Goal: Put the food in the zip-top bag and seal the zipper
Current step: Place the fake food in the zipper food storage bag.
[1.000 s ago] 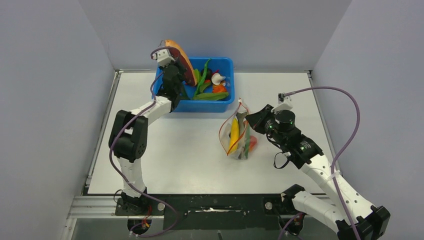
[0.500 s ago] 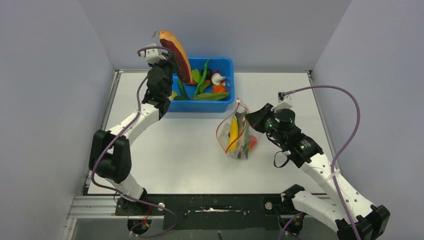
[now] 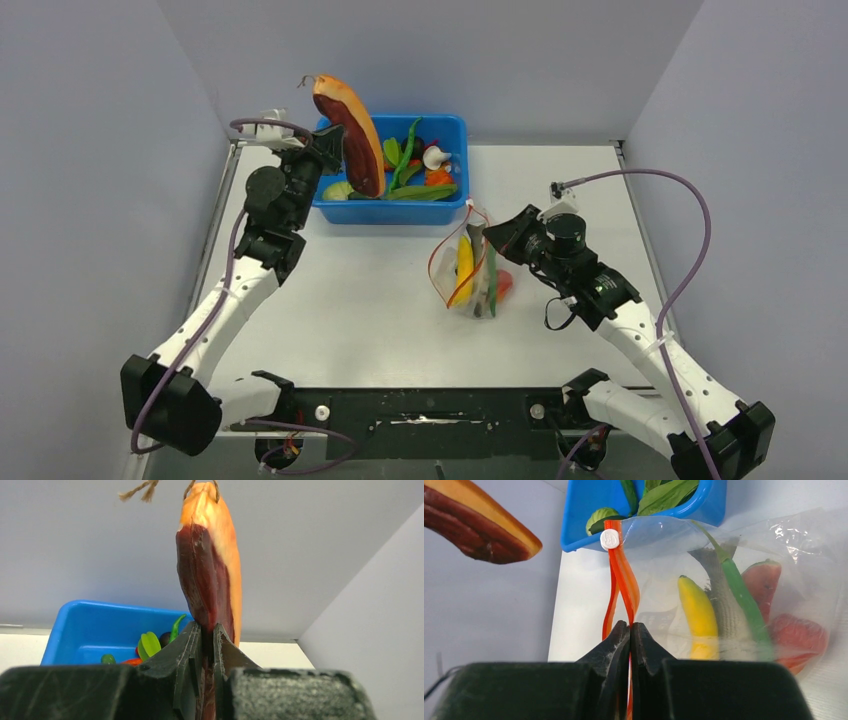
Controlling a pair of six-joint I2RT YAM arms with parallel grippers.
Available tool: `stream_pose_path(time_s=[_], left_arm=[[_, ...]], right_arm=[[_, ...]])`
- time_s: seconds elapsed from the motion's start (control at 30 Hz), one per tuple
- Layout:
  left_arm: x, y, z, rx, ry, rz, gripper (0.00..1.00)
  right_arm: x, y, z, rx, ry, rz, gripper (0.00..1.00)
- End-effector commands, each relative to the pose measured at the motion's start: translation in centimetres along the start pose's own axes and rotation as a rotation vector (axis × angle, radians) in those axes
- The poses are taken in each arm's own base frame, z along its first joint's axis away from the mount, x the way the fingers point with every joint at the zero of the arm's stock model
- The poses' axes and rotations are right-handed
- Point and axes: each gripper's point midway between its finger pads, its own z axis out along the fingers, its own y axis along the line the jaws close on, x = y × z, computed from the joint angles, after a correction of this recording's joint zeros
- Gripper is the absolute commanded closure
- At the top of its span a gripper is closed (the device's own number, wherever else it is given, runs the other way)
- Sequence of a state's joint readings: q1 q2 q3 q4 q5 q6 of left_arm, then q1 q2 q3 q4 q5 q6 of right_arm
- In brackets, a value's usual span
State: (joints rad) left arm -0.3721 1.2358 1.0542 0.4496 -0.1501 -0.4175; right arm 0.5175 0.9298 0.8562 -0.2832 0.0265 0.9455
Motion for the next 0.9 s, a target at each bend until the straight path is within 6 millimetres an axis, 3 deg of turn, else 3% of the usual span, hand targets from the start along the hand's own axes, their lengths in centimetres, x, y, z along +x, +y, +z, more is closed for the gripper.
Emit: stream_pose_path(time_s=[0.0, 0.4, 0.6, 0.87], left_arm=[[-0.8, -1.5, -2.8, 0.063, 0.043, -0.012, 1.0], [1.9, -4.4, -8.5, 0.229, 0.21, -0.164, 1.0], [1.0, -6.0, -10.8, 0.308, 0.21, -0.24, 1.0], [0.1, -9.2, -12.5, 0.481, 0.186, -0.381, 1.0]], right_arm=[[-1.3, 2.1, -0.4, -0.092, -0.044, 0.021, 1.0], [-1.1, 2.6, 0.2, -0.095, -0.002, -0.003, 1.0], [-0.7, 2.8, 0.5, -0.104, 0.022, 0.006, 1.0], [-0.8, 3.1, 0.2, -0.122, 0.012, 0.016, 1.0]])
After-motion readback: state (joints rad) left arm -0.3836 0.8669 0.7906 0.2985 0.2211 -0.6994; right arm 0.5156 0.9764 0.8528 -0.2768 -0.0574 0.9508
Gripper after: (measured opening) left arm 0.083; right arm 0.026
